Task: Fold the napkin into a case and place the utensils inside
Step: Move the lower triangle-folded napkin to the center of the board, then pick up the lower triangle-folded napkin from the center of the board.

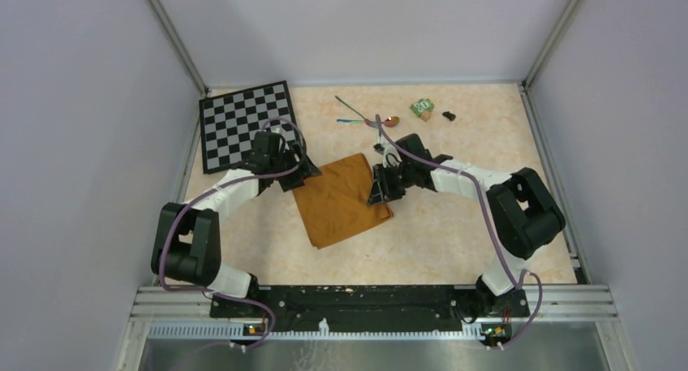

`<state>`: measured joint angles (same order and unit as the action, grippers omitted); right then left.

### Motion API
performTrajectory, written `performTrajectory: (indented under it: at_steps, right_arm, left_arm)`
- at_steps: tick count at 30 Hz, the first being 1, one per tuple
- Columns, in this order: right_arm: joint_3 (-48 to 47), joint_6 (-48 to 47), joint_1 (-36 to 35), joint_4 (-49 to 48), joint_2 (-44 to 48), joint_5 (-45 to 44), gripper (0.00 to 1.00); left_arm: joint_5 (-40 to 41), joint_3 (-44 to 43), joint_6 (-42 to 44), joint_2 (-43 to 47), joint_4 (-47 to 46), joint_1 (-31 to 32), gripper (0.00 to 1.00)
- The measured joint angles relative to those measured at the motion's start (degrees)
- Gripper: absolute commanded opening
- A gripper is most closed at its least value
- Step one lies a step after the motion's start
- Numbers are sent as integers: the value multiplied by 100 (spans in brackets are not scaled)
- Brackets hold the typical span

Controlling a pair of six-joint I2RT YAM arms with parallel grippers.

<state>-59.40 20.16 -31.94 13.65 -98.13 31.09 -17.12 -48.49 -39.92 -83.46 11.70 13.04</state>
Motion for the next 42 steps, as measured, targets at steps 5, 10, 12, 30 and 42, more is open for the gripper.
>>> performTrajectory:
  at_steps: [5, 10, 12, 30, 42]
  right_arm:
    - [719, 72, 118, -15, 33, -120, 22]
    - [960, 83, 251, 79, 258, -686, 34]
    - [1040, 59, 249, 98, 448, -706, 44]
    - [1255, -186, 328, 15, 723, -1322, 28]
    - [1482, -24, 337, -448, 678, -1672, 1]
  left_arm:
    - [-74, -136, 0, -234, -13, -31, 73]
    - [-151, -166, 48, -232, -9, -31, 74]
    - [-160, -179, 76, -232, -7, -31, 74]
    - [-286, -306, 317, -236, 229, -105, 71]
    - [-26, -612, 402, -1062, 208, -157, 42]
